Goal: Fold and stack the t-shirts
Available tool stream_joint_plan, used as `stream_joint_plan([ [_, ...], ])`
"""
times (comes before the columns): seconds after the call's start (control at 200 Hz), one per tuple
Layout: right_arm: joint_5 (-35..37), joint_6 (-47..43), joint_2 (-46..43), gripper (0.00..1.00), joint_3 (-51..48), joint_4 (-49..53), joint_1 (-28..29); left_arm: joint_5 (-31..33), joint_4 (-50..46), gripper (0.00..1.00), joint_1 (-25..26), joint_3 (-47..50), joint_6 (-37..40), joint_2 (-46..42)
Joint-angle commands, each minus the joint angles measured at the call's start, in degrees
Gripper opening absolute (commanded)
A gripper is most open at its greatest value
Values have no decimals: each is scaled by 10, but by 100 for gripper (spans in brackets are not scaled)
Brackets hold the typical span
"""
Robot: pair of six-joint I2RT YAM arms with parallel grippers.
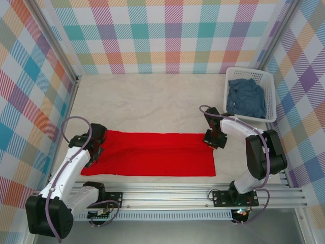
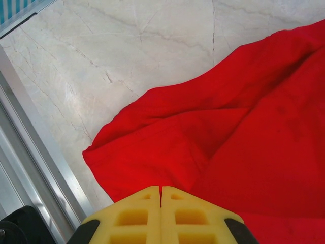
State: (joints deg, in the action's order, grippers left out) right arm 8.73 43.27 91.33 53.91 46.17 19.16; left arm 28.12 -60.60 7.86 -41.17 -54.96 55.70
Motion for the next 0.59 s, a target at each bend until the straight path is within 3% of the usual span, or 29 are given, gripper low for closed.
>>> stream_joint_plan([
  [0.0, 19, 9, -1, 0, 1, 19, 2, 5, -28, 0, 2, 12, -14, -16],
  [0.225, 26, 9, 3, 0, 9, 22, 2, -9, -31, 0, 4, 22, -25, -19],
  [0.295, 21, 8, 0, 15, 9, 22, 2, -7, -35, 0, 3, 24, -28, -19],
  [0.365, 22, 11, -11, 30, 10, 28, 3, -9, -36, 15, 4, 23, -27, -23],
  [0.435, 27, 17, -33, 37, 10, 39, 3, -9, -40, 31, 4, 14, -24, -24],
  [0.52, 37, 21, -64, 40, 9, 51, 3, -4, -50, 36, 4, -14, -12, -25],
  [0.59, 35, 18, -85, 36, 10, 50, 3, 5, -50, 38, 4, -44, 4, -23],
])
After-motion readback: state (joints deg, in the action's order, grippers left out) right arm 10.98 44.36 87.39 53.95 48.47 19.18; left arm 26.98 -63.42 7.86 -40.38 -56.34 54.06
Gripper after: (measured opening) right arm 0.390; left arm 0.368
